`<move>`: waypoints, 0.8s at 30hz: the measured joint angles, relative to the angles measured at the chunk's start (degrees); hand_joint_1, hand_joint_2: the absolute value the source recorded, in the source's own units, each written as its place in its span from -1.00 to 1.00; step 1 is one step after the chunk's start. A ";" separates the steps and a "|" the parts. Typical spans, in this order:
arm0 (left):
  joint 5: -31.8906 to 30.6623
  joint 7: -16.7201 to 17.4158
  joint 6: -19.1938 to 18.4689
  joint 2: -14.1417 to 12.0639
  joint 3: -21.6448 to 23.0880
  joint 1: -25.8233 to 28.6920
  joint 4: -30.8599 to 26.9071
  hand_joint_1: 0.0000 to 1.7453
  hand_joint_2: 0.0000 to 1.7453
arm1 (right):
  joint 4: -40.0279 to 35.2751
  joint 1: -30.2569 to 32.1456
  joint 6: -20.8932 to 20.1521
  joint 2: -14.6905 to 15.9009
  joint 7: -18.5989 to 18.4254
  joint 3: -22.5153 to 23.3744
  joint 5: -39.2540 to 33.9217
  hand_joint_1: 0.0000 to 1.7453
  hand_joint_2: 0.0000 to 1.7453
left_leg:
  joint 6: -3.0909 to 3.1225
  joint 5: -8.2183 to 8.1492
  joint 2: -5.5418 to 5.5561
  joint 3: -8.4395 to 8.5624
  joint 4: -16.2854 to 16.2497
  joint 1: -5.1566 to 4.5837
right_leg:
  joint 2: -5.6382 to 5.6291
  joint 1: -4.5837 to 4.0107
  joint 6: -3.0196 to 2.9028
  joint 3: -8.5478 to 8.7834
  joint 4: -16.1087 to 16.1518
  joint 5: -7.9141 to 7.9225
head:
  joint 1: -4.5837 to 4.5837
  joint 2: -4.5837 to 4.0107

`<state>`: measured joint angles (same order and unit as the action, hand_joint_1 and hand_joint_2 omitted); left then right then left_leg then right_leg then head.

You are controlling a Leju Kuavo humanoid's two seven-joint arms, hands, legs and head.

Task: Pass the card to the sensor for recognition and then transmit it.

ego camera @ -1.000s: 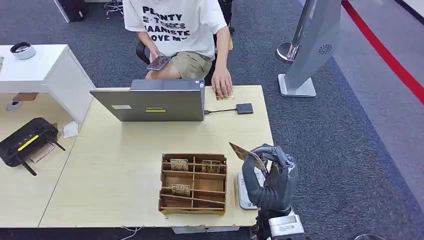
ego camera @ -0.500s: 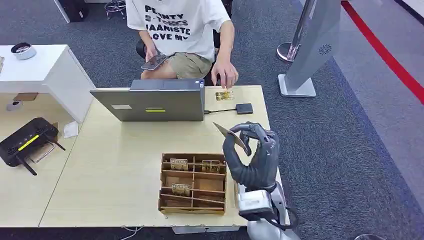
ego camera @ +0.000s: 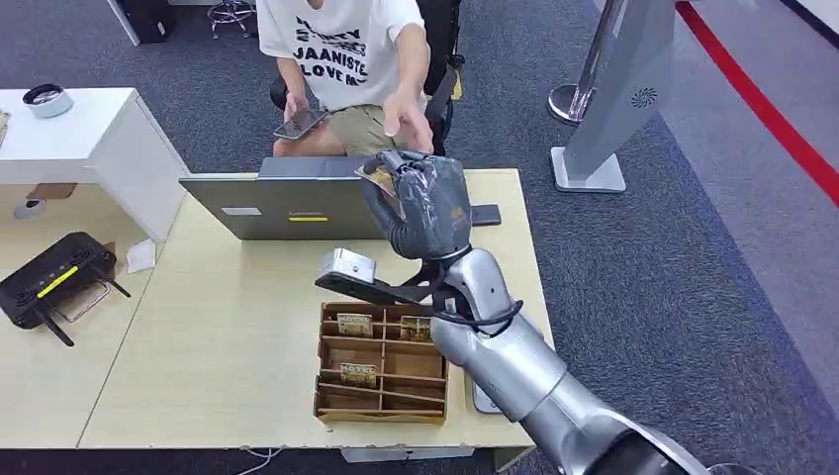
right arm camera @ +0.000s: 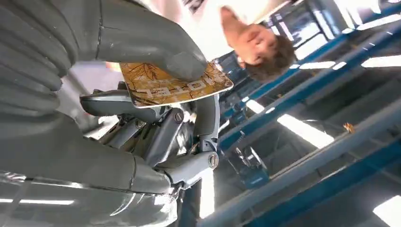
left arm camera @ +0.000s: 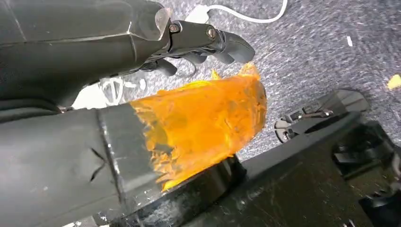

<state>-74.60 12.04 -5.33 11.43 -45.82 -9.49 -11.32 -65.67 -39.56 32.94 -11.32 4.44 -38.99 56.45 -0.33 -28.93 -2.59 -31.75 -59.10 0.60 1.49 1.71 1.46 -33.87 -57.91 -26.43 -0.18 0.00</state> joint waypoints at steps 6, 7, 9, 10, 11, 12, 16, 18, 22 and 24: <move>-0.18 0.18 -0.22 0.00 0.49 -0.28 0.00 -1.00 -1.00 | 2.95 -1.99 -0.11 -0.48 -0.84 0.00 1.37 1.00 1.00 | 0.00 0.00 0.00 0.01 0.00 0.00 | 0.00 0.00 0.00 0.00 0.00 0.00 | -0.02 0.00; -0.33 0.51 -0.35 0.00 1.12 -0.58 0.00 -1.00 -1.00 | 6.38 -4.19 -0.15 -1.07 -1.32 0.00 2.11 1.00 1.00 | 0.00 0.00 0.01 0.00 0.00 0.00 | 0.01 0.00 0.00 0.00 0.00 0.00 | 0.00 0.00; -0.79 0.59 -0.59 0.00 2.04 -0.95 0.00 -1.00 -1.00 | 11.65 -7.18 -0.77 -2.01 -3.55 -0.02 5.83 1.00 1.00 | 0.00 0.00 0.00 0.00 0.00 0.00 | 0.00 0.00 0.00 -0.01 0.00 0.00 | 0.00 0.00; -0.85 0.64 -0.70 0.00 2.17 -1.05 0.00 -1.00 -1.00 | 13.01 -7.89 -0.79 -2.23 -3.98 -0.04 6.87 1.00 1.00 | 0.00 0.00 0.00 0.00 0.00 0.00 | 0.00 0.00 0.00 -0.01 0.00 0.00 | 0.00 0.00; -0.85 0.66 -0.77 0.00 2.28 -1.10 0.00 -1.00 -1.00 | 13.88 -8.49 -0.83 -2.28 -4.27 -0.07 7.38 1.00 1.00 | 0.00 0.00 0.01 0.00 0.00 0.00 | 0.00 0.00 0.00 -0.01 0.00 0.00 | 0.00 0.00; -0.85 0.72 -0.85 0.00 2.58 -1.13 0.00 -1.00 -1.00 | 14.97 -8.99 -0.81 -2.41 -4.44 -0.09 7.97 1.00 1.00 | 0.00 0.00 0.01 0.00 0.00 0.00 | 0.00 0.00 0.00 -0.01 0.00 0.00 | 0.00 0.00; -0.85 0.74 -0.85 0.02 2.98 -1.32 0.00 -1.00 -1.00 | 18.20 -10.15 -0.59 -2.73 -4.94 -0.09 9.10 1.00 1.00 | 0.00 0.00 -0.01 0.00 -0.01 0.00 | -0.01 0.00 0.00 -0.01 0.00 0.00 | 0.00 0.00; -0.85 0.75 -0.85 0.02 3.02 -1.36 0.00 -1.00 -1.00 | 19.18 -10.38 -0.57 -2.82 -5.05 -0.09 9.17 1.00 1.00 | 0.00 0.00 -0.01 0.00 -0.01 0.00 | -0.01 0.00 0.00 -0.02 0.00 0.00 | 0.00 0.00; -0.85 0.75 -0.85 0.04 3.02 -1.40 0.00 -1.00 -1.00 | 20.36 -10.81 -0.53 -2.87 -5.05 -0.09 9.19 1.00 1.00 | 0.00 0.00 -0.01 -0.01 -0.01 0.00 | -0.01 -0.01 0.00 -0.05 0.00 0.00 | 0.00 0.00; -0.83 0.75 -0.85 0.04 3.04 -1.42 0.00 -1.00 -1.00 | 20.80 -10.96 -0.53 -2.89 -5.05 -0.09 9.25 0.92 1.00 | 0.00 -0.01 -0.01 -0.04 0.00 0.00 | -0.01 -0.01 0.00 -0.08 0.00 0.00 | 0.00 0.00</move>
<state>-75.43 12.79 -6.19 11.47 -42.77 -10.92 -11.32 -44.87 -50.52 32.41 -14.21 -0.61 -39.08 65.70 -0.33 -28.93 -2.60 -31.79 -59.10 0.60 1.48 1.71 1.46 -33.95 -57.91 -26.43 -0.17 0.00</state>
